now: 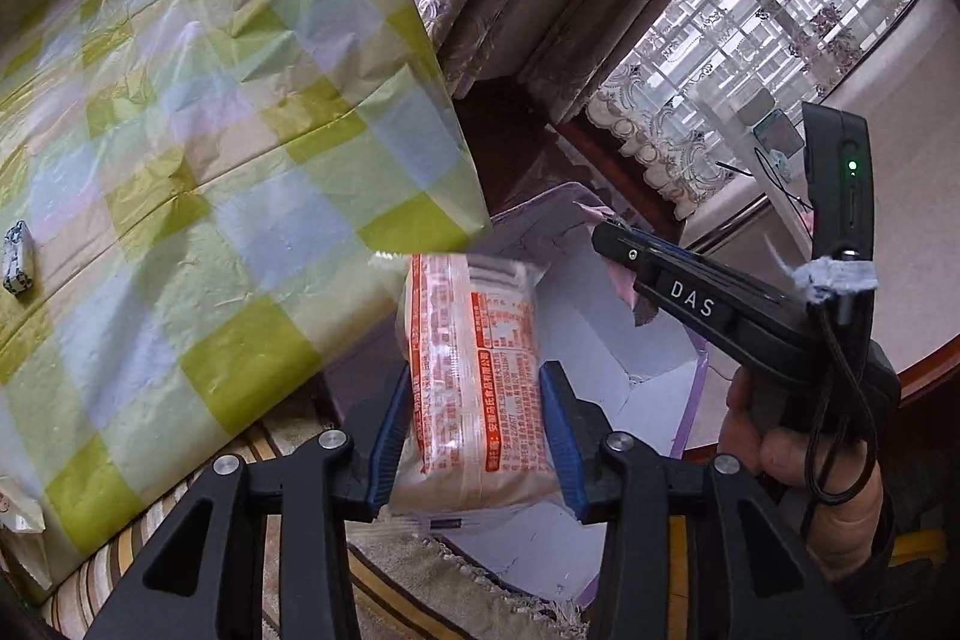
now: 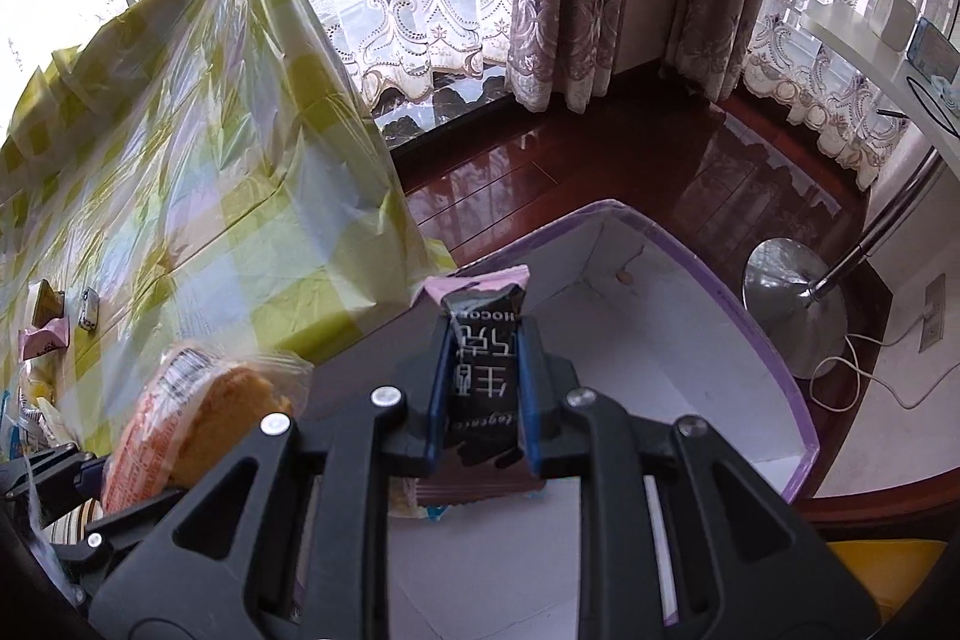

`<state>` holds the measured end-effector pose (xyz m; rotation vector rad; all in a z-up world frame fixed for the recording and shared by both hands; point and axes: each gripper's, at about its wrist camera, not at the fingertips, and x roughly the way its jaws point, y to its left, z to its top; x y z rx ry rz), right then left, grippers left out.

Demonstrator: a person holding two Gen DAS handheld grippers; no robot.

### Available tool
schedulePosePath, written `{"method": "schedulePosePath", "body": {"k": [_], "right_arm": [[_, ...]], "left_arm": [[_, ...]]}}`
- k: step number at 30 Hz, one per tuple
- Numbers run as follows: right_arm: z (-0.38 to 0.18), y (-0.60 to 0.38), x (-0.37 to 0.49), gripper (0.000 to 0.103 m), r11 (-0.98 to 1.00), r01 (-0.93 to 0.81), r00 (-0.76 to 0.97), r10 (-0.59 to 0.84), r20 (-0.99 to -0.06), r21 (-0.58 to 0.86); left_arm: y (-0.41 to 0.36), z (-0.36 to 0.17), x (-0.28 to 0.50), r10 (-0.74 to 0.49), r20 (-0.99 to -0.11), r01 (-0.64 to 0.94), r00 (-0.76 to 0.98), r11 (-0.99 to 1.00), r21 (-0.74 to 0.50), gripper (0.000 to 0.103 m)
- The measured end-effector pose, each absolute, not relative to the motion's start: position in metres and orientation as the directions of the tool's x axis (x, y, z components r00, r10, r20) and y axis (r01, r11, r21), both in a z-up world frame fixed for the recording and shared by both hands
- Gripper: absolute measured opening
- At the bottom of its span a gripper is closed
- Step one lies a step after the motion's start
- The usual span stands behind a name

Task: Organize snacks
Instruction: 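Carry the bread bag and chocolate bar over the white box and release both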

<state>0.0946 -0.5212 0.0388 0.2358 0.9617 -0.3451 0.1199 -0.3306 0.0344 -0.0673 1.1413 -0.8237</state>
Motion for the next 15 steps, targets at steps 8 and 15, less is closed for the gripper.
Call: {"method": "schedulePosePath", "body": {"k": [8, 15], "right_arm": [[0.045, -0.511, 0.098, 0.076, 0.931, 0.364, 0.538, -0.221, -0.814, -0.012], [0.056, -0.489, 0.101, 0.092, 0.93, 0.357, 0.554, -0.288, -0.781, -0.089]], "left_arm": [[-0.31, 0.04, 0.124, -0.574, -0.771, 0.486, 0.276, 0.776, -0.403, 0.067], [-0.287, 0.053, 0.122, -0.553, -0.744, 0.477, 0.375, 0.803, -0.357, 0.068]]}}
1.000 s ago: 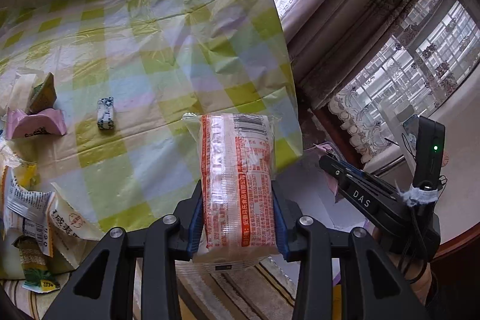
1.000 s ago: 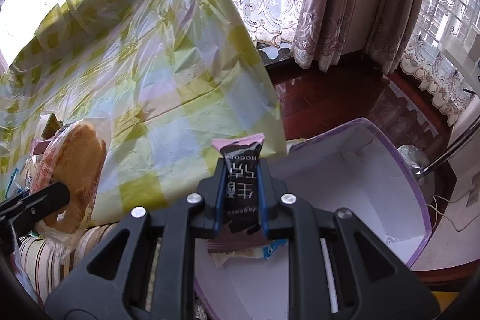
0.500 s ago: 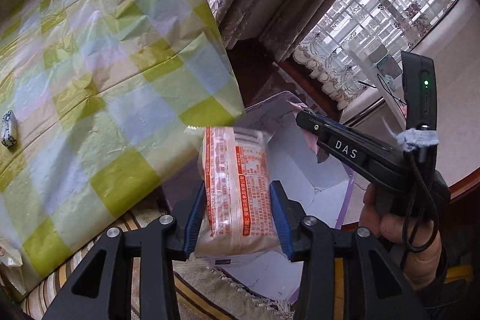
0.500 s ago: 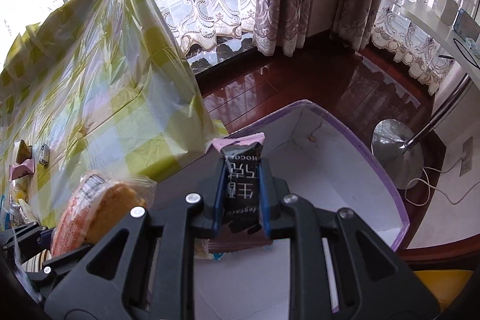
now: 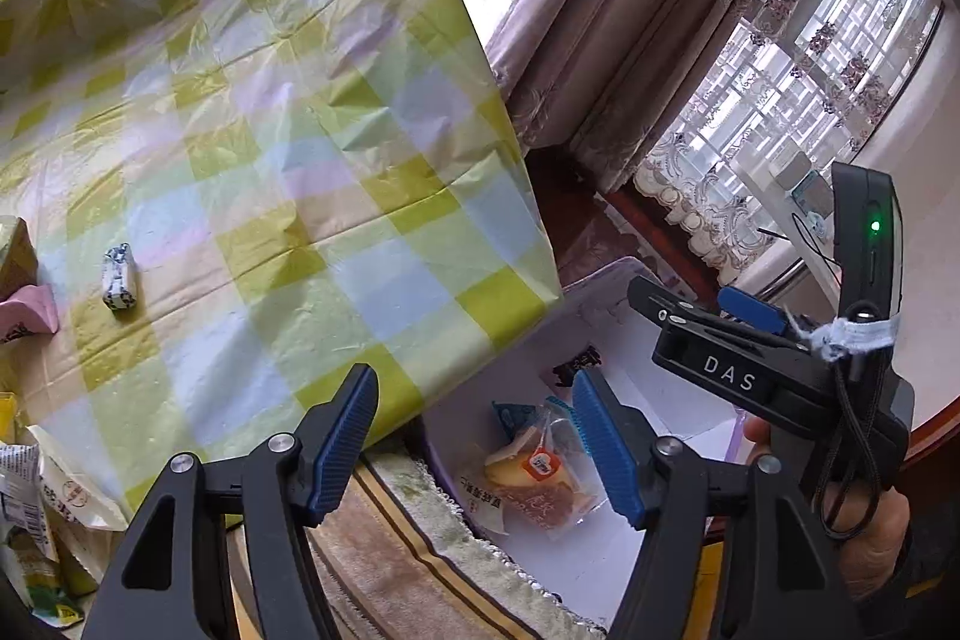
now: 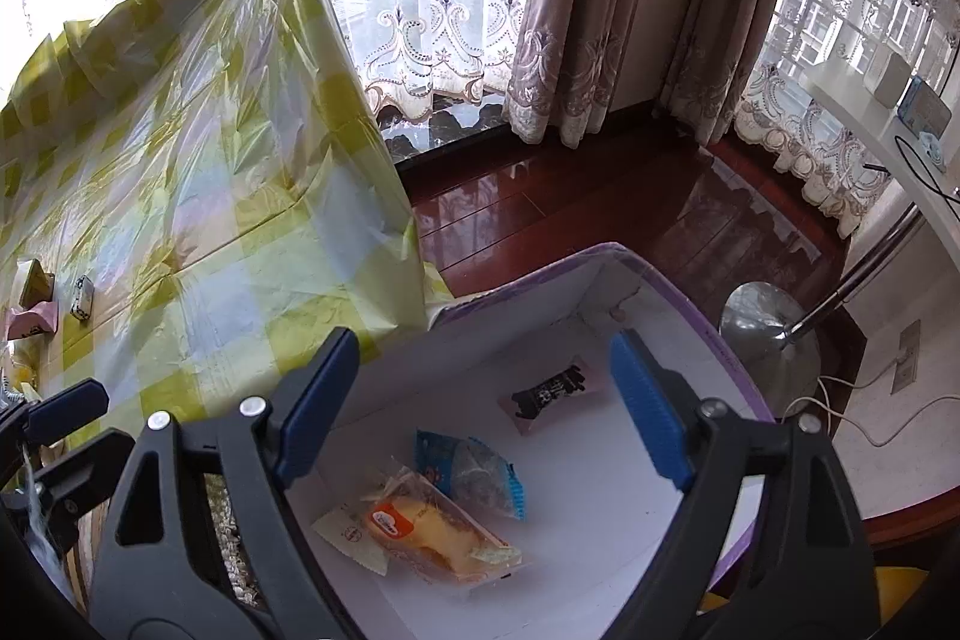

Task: Organize snacks
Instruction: 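Carry the bread bag and chocolate bar over the white box and release both, then move both open tools back over the snack pile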

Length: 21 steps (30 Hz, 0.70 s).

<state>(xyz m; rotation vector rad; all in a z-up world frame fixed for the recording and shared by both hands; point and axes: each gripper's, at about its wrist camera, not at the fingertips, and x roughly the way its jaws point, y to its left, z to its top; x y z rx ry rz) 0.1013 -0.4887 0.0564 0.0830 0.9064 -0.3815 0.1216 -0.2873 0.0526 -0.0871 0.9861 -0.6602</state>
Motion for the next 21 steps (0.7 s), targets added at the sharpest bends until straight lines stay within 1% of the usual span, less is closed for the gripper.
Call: {"method": "schedulePosePath", "body": {"k": [2, 4, 8, 11, 13, 17, 21], "right_arm": [[0.059, -0.482, 0.104, 0.095, 0.931, 0.35, 0.562, -0.297, -0.772, -0.104], [0.061, -0.476, 0.106, 0.097, 0.938, 0.335, 0.569, -0.28, -0.774, -0.093], [0.059, -0.459, 0.111, 0.098, 0.957, 0.281, 0.567, -0.231, -0.791, -0.079], [0.056, -0.446, 0.11, 0.098, 0.97, 0.239, 0.573, -0.179, -0.8, -0.046], [0.057, -0.436, 0.107, 0.098, 0.979, 0.205, 0.592, -0.127, -0.796, -0.004], [0.06, -0.411, 0.105, 0.098, 0.99, 0.136, 0.604, -0.062, -0.794, 0.026], [0.062, -0.381, 0.103, 0.098, 0.996, 0.036, 0.61, 0.04, -0.791, 0.078]], "left_arm": [[-0.28, 0.054, 0.121, -0.508, -0.757, 0.459, 0.411, 0.833, -0.31, 0.068], [-0.27, 0.055, 0.122, -0.503, -0.756, 0.449, 0.42, 0.839, -0.309, 0.068], [-0.243, 0.064, 0.116, -0.484, -0.722, 0.412, 0.495, 0.862, -0.296, 0.068], [-0.22, 0.07, 0.109, -0.441, -0.701, 0.367, 0.561, 0.891, -0.267, 0.068], [-0.202, 0.071, 0.106, -0.414, -0.689, 0.318, 0.595, 0.909, -0.271, 0.068], [-0.16, 0.071, 0.1, -0.353, -0.677, 0.209, 0.646, 0.935, -0.288, 0.068], [-0.118, 0.066, 0.091, -0.309, -0.684, 0.114, 0.661, 0.942, -0.316, 0.068]]}}
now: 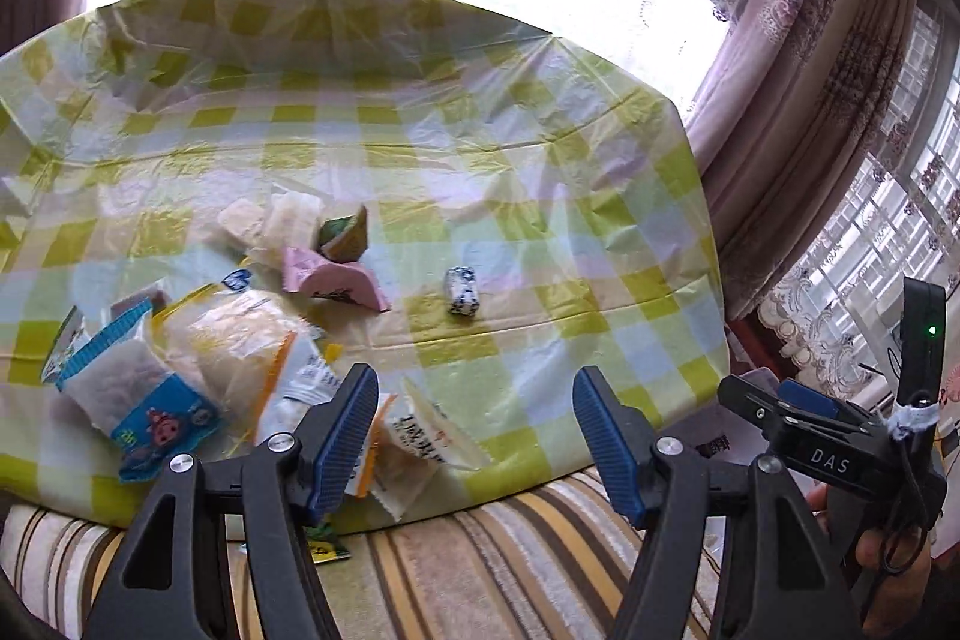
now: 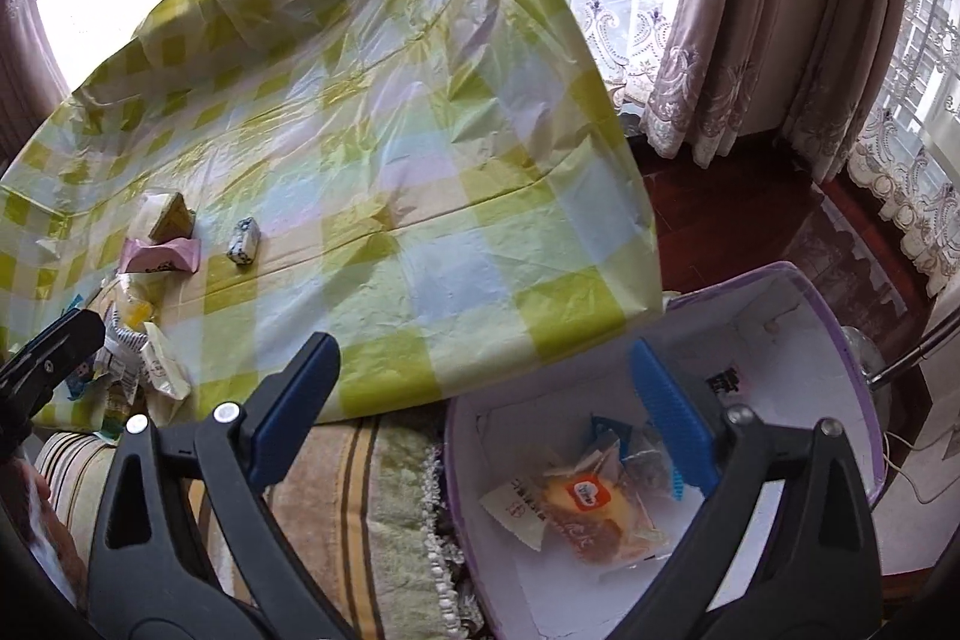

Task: Organize snacks
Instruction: 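Move both open tools back over the snack pile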

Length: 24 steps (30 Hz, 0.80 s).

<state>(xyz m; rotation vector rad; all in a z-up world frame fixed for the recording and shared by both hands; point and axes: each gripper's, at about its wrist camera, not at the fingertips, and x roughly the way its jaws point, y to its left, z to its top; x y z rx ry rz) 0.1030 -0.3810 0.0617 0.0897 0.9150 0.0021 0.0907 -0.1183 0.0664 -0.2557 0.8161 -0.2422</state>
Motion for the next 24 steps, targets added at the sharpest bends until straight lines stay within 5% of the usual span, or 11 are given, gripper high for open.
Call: {"method": "schedulePosePath", "body": {"k": [18, 24], "right_arm": [[0.04, -0.249, 0.104, 0.098, 0.952, -0.295, 0.496, 0.229, -0.838, 0.086], [0.025, -0.217, 0.109, 0.086, 0.922, -0.384, 0.441, 0.233, -0.866, 0.053]], "left_arm": [[-0.006, 0.035, 0.054, -0.214, -0.743, -0.123, 0.634, 0.921, -0.37, 0.068], [0.008, 0.024, 0.055, -0.266, -0.743, -0.136, 0.614, 0.892, -0.431, 0.063]]}}
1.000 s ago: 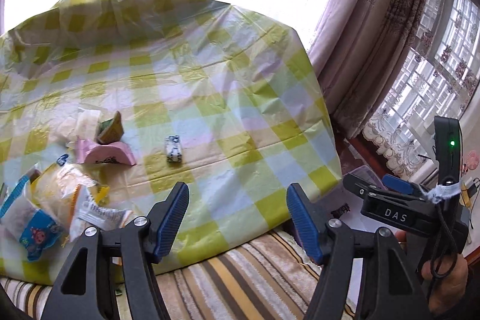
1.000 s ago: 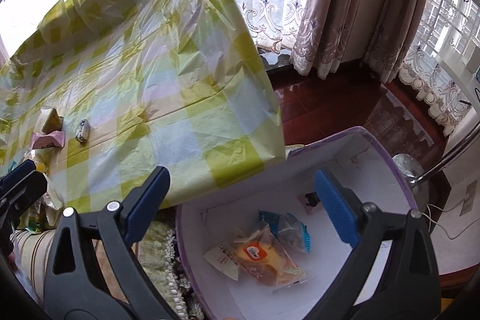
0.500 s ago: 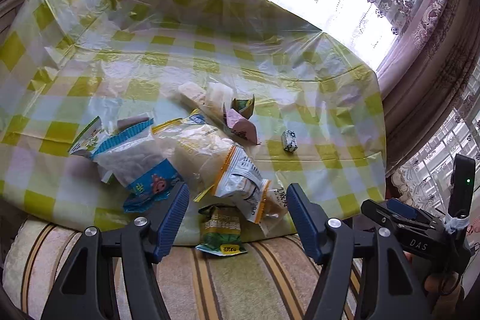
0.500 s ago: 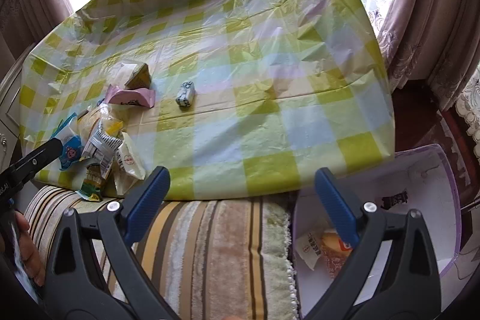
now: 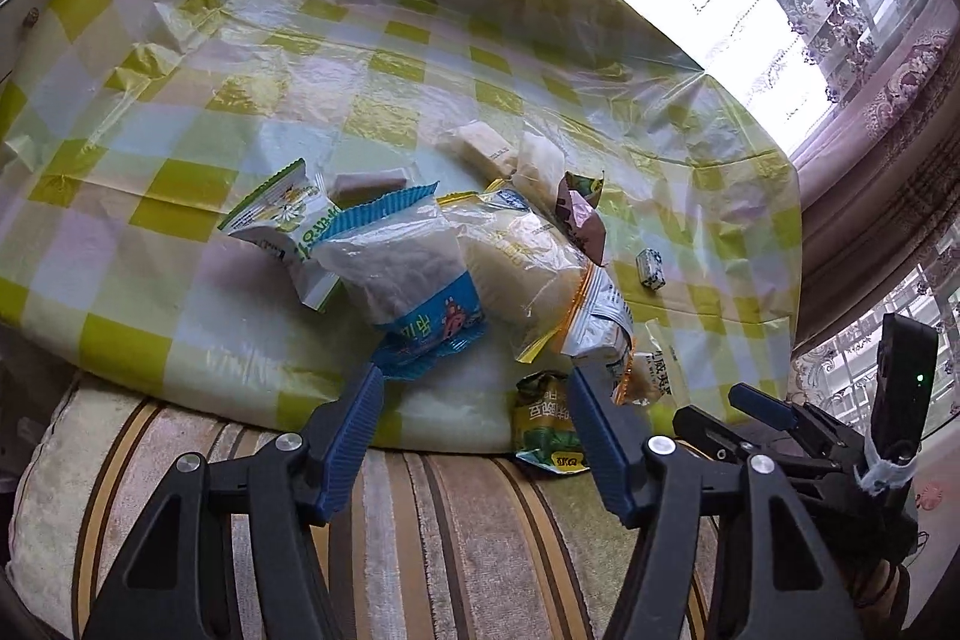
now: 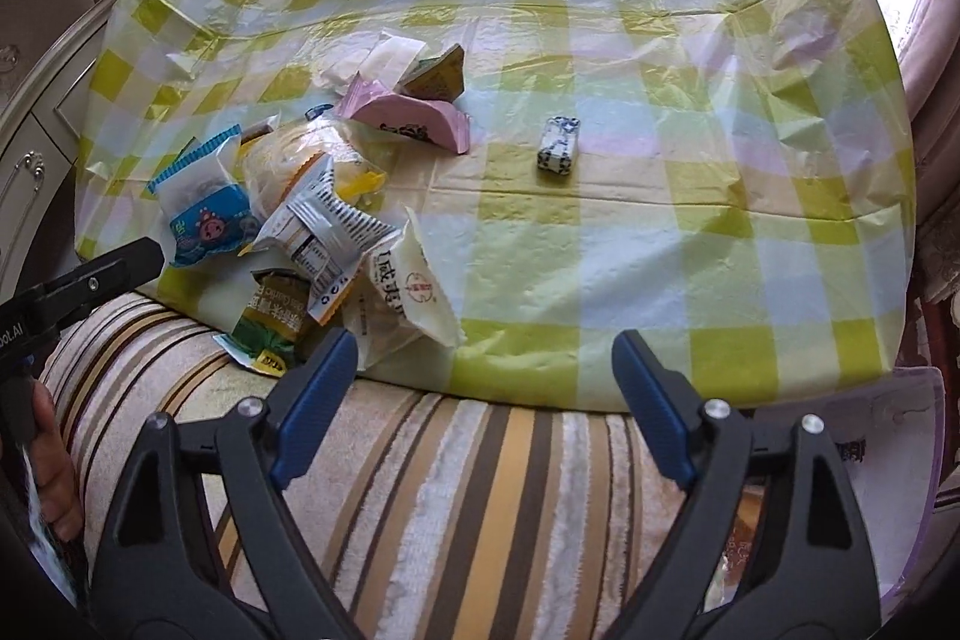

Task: Organize snacks
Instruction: 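Move both open tools back over the snack pile, then grasp the white orange-edged snack bag with the left tool while the right tool grasps a white red-logo packet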

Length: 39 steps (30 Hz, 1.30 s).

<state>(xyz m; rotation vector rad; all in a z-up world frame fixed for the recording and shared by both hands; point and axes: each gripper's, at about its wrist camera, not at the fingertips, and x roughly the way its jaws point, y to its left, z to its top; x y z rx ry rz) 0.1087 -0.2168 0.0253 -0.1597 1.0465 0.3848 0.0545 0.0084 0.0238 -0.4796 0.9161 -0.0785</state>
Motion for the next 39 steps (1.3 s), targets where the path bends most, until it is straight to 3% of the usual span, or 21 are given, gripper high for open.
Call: {"method": "schedulePosePath", "body": {"k": [6, 18, 21, 29, 39], "right_arm": [[0.011, -0.197, 0.121, 0.084, 0.907, -0.42, 0.405, 0.225, -0.886, 0.038], [-0.006, -0.184, 0.14, 0.063, 0.901, -0.429, 0.348, 0.231, -0.908, 0.065], [-0.006, -0.183, 0.142, 0.062, 0.902, -0.427, 0.354, 0.236, -0.905, 0.068], [-0.006, -0.179, 0.14, 0.04, 0.893, -0.444, 0.367, 0.255, -0.895, 0.072], [-0.006, -0.185, 0.141, 0.038, 0.894, -0.436, 0.366, 0.285, -0.886, 0.108]], "left_arm": [[0.004, 0.021, 0.059, -0.352, -0.72, -0.074, 0.598, 0.87, -0.487, 0.06], [-0.011, 0.014, 0.081, -0.445, -0.701, -0.017, 0.558, 0.838, -0.546, 0.06], [-0.016, 0.013, 0.087, -0.478, -0.687, -0.001, 0.547, 0.821, -0.571, 0.06], [-0.034, 0.003, 0.103, -0.557, -0.668, 0.021, 0.493, 0.775, -0.631, 0.059], [-0.042, -0.009, 0.129, -0.589, -0.662, -0.021, 0.463, 0.74, -0.672, 0.055]]}}
